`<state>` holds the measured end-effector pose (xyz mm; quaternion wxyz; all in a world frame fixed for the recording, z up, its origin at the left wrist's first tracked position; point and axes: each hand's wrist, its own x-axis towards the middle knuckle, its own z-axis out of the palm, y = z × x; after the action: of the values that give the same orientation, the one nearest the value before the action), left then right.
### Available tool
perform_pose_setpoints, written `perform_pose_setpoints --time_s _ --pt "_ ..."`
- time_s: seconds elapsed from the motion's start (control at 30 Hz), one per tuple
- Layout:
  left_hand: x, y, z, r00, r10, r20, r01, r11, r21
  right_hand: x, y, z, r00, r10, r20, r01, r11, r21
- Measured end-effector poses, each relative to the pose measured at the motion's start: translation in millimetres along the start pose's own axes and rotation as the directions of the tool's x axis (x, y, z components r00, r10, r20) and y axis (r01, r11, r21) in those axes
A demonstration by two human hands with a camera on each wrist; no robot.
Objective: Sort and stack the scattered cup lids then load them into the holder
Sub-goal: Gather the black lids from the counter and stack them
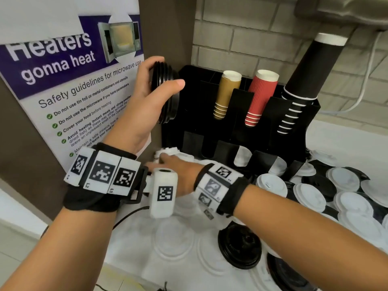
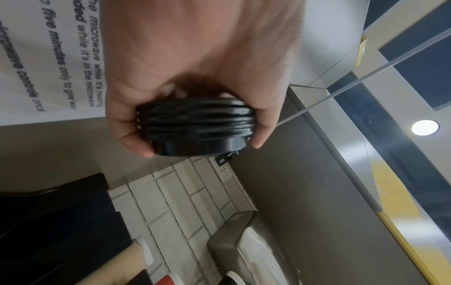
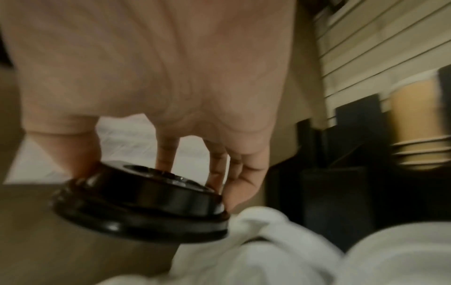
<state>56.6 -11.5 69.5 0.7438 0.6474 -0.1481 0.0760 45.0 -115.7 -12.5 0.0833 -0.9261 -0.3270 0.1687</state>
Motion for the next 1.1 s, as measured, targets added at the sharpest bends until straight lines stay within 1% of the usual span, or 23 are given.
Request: perform_pose_setpoints --time_s 0.03,0.1,0.13,0.2,0.27,0.3,0.33,0.4,0.43,0.47,0.57,0.67,0.73,0.8,0.87,0.93,0.97,1.0,1.03,1.07,1.1 --pt "-0.3 -1.2 0.2 1.000 0.007 -0.005 -0.007 1.000 0.002 -4.5 8.4 -6.2 1.000 -0.004 -0.016 0.005 0.999 0.041" --pt "-2.1 -6.8 1.4 1.000 0.011 -0.012 -0.011 1.000 -0.007 -15.4 28.4 -20.8 0.993 0.085 -0.076 -0.065 0.971 0.230" --pt "-3.1 -11.8 2.3 1.000 0.002 -0.017 -0.003 1.000 -0.023 -19.2 40.0 -27.0 0.980 0.160 -0.118 -0.114 0.940 0.323" --pt "-5.9 -23.9 5.5 0.999 -0.043 -0.026 0.041 0.998 -0.056 -30.0 56.3 -37.8 0.927 0.299 -0.227 -0.157 0.857 0.491" --pt "-10.0 -38.9 11.8 0.992 -0.121 -0.015 0.120 0.989 -0.089 -40.7 66.9 -46.0 0.864 0.381 -0.330 -0.089 0.760 0.643" --pt "-12.6 -45.8 13.4 0.986 -0.165 0.004 0.164 0.981 -0.105 -43.3 67.3 -49.0 0.847 0.399 -0.352 -0.028 0.695 0.719" --pt "-15.0 -52.3 15.7 0.979 -0.200 0.029 0.202 0.972 -0.121 -46.7 66.8 -51.3 0.845 0.404 -0.352 0.036 0.612 0.790" --pt "-19.1 -62.2 21.4 0.965 -0.249 0.083 0.259 0.954 -0.152 -53.3 65.4 -52.0 0.861 0.366 -0.353 0.152 0.477 0.866" --pt "-20.4 -65.5 23.4 0.958 -0.263 0.110 0.278 0.947 -0.160 -56.0 64.1 -51.1 0.867 0.344 -0.359 0.186 0.445 0.876" --pt "-21.7 -68.1 25.1 0.953 -0.272 0.136 0.292 0.941 -0.169 -58.2 62.7 -49.5 0.871 0.324 -0.368 0.207 0.437 0.875" --pt "-24.7 -70.2 29.3 0.944 -0.288 0.162 0.317 0.927 -0.200 -60.9 60.2 -43.8 0.873 0.296 -0.387 0.230 0.452 0.862" --pt "-26.6 -70.5 32.7 0.944 -0.305 0.122 0.326 0.915 -0.236 -59.4 57.8 -40.2 0.873 0.291 -0.392 0.246 0.433 0.867" --pt "-27.3 -72.7 33.9 0.947 -0.307 0.099 0.322 0.912 -0.255 -56.9 58.6 -37.9 0.869 0.288 -0.401 0.252 0.440 0.862" --pt "-27.5 -75.0 33.9 0.947 -0.308 0.095 0.322 0.912 -0.253 -55.3 59.5 -35.9 0.867 0.285 -0.410 0.257 0.449 0.856" --pt "-27.0 -76.5 32.0 0.948 -0.308 0.082 0.318 0.915 -0.247 -53.1 62.5 -34.0 0.868 0.283 -0.407 0.260 0.438 0.860" --pt "-24.5 -76.5 27.8 0.957 -0.290 0.030 0.287 0.921 -0.264 -48.5 65.4 -33.0 0.853 0.326 -0.408 0.242 0.445 0.862" --pt "-22.7 -76.0 25.0 0.961 -0.276 -0.006 0.264 0.924 -0.278 -45.6 66.6 -32.0 0.840 0.364 -0.403 0.205 0.475 0.856" --pt "-20.5 -74.7 22.3 0.964 -0.262 -0.040 0.240 0.927 -0.290 -42.3 68.0 -30.7 0.834 0.385 -0.395 0.143 0.541 0.829" --pt "-18.0 -72.6 19.6 0.967 -0.247 -0.067 0.217 0.930 -0.297 -38.2 69.1 -28.9 0.852 0.364 -0.376 0.063 0.643 0.764" --pt "-15.7 -70.3 17.3 0.970 -0.229 -0.085 0.195 0.934 -0.300 -33.8 69.0 -24.9 0.899 0.304 -0.315 -0.027 0.757 0.653" --pt "-13.8 -67.7 15.6 0.973 -0.213 -0.092 0.177 0.938 -0.299 -28.4 67.6 -19.4 0.949 0.239 -0.205 -0.107 0.856 0.506"
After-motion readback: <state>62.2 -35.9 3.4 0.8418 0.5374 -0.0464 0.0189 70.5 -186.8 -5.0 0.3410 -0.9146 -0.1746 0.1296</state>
